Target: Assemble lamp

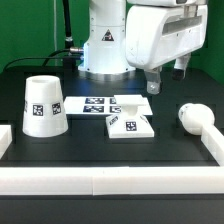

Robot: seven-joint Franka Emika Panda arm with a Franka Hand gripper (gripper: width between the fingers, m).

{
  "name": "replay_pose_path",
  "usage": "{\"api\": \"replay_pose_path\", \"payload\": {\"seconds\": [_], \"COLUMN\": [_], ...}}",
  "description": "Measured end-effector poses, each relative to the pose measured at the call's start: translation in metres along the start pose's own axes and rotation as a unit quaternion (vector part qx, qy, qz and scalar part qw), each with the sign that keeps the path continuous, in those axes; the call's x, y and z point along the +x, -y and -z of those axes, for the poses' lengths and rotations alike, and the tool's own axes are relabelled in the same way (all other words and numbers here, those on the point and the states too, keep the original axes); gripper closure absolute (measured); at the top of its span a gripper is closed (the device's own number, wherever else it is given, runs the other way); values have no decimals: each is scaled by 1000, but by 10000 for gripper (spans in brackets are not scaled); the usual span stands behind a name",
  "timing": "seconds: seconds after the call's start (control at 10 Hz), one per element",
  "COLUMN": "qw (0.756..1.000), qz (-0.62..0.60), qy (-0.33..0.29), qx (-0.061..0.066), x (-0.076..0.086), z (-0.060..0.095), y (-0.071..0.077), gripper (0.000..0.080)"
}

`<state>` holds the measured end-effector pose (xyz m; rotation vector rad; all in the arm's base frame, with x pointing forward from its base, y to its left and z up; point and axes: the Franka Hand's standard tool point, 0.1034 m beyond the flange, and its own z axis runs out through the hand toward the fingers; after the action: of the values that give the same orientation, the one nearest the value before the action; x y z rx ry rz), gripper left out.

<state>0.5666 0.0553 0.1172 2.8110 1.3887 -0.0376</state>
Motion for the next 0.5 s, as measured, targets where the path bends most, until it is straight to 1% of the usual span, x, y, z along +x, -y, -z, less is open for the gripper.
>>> {"api": "replay_pose_path", "payload": {"seconds": [0.5], "qw": [1000], "qz": [0], "qy": [0], "qx": [0], "x": [0], "z": [0], "y": [0], "gripper": [99]}}
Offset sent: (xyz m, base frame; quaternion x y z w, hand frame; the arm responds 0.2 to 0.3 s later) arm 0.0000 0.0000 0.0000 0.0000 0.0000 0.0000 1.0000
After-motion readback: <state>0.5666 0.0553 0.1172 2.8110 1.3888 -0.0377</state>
